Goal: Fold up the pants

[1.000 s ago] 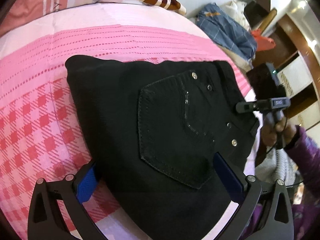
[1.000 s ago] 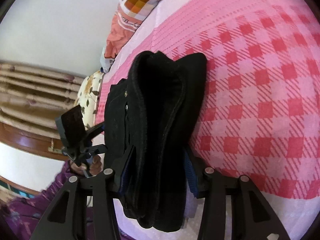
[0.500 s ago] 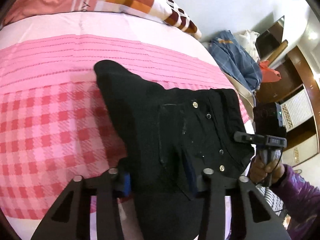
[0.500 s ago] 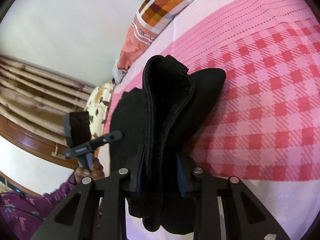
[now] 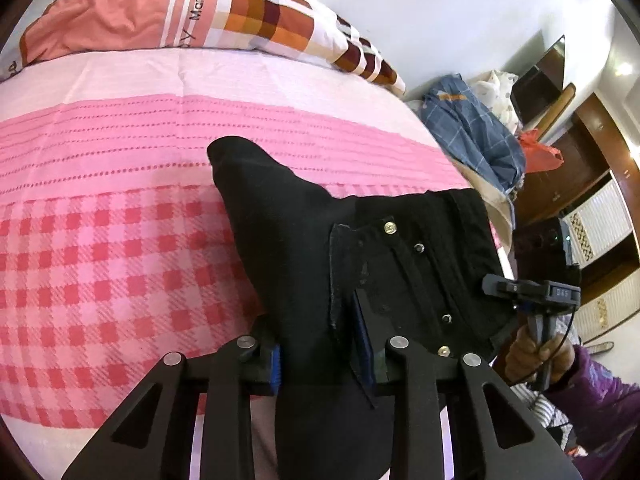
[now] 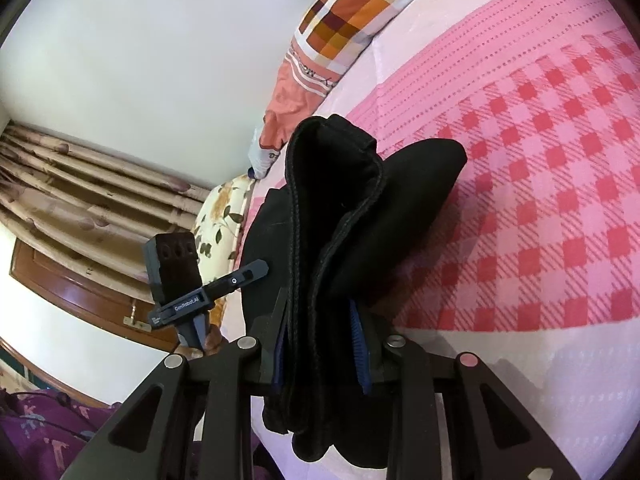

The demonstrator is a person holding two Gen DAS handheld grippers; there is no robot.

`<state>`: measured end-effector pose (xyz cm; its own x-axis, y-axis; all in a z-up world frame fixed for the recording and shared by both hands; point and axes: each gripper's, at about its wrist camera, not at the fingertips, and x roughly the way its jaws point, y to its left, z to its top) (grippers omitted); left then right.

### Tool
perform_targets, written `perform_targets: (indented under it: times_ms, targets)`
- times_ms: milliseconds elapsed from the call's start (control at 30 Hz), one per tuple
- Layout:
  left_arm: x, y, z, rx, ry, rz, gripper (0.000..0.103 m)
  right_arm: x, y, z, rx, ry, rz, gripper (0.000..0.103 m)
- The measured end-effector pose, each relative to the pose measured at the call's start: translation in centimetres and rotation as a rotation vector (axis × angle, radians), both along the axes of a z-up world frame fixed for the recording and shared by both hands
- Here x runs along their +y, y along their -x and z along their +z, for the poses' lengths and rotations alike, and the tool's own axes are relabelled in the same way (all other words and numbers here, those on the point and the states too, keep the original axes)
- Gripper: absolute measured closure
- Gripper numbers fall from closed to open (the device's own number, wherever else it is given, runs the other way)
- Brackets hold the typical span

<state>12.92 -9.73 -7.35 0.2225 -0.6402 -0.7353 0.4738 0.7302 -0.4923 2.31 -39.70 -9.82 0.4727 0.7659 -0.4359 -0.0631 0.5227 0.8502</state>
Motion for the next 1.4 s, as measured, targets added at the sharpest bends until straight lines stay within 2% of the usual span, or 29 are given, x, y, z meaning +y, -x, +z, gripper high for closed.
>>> perform_targets:
  times_ms: [167, 200, 233, 267, 300, 333, 367, 467, 533, 567, 633, 733, 867, 1100, 1400]
  targets:
    - [-0.1, -0.9, -0.9, 0.035, -0.027, -0.030, 0.070, -0.7, 0.2, -1.0, 0.050, 0.033, -0.020, 0.076]
    - [-0.2, -1.2, -1.3, 0.047, -0.035, -0.033, 0.062, -0.7, 0.1, -1.0, 0.055, 0.043, -0.015, 0.073]
    - [-0.2, -1.5, -1.7, 0.065, -0.046, -0.034, 0.049, -0.7, 0.1, -1.0, 0.058, 0.049, -0.015, 0.071]
    - [-0.2, -1.8, -2.2, 0.081, -0.059, -0.030, 0.043, -0.8, 0.0, -0.9, 0.061, 0.057, -0.017, 0.064]
    - [-0.2, -2.3, -2.8, 0.109, -0.076, -0.025, 0.034, -0.9, -0.1, -1.0, 0.070, 0.069, -0.023, 0.050]
    - [-0.2, -2.6, -3.3, 0.135, -0.066, -0.030, 0.033, -0.9, -0.1, -1.3, 0.076, 0.072, -0.027, 0.042]
    - [-0.2, -2.7, -3.1, 0.121, -0.047, -0.027, 0.032, -1.0, -0.3, -1.5, 0.080, 0.065, -0.027, 0.039]
    - [-0.8, -3.2, -3.1, 0.138, -0.034, -0.060, 0.032, -0.8, -1.2, -1.6, 0.075, 0.077, -0.011, 0.038]
    - [-1.4, -3.1, -3.1, 0.114, -0.044, -0.073, 0.031, -0.4, -1.5, -1.7, 0.077, 0.076, -0.005, 0.048]
    - [-1.9, -2.8, -2.9, 0.091, -0.053, -0.082, 0.034, -0.1, -1.7, -2.0, 0.085, 0.075, 0.003, 0.070]
    - [-2.1, -2.5, -2.6, 0.061, -0.057, -0.075, 0.055, -0.1, -1.1, -1.9, 0.076, 0.042, -0.015, 0.073]
    - [-0.5, -2.5, -1.6, 0.059, 0.021, -0.001, 0.078, 0.2, -0.5, -1.0, 0.046, -0.005, -0.029, 0.074]
    - [-0.4, -1.2, 0.5, -0.018, 0.025, 0.010, 0.081, 1.2, -0.5, 0.5, 0.016, -0.051, -0.029, 0.074]
    - [2.6, -0.9, 3.3, -0.086, 0.035, 0.087, 0.082, 3.8, -1.9, 3.1, -0.037, -0.103, -0.008, 0.074]
    - [7.8, -2.4, 6.3, -0.198, -0.037, 0.217, 0.082, 9.3, -6.8, 4.7, -0.066, -0.130, 0.044, 0.074]
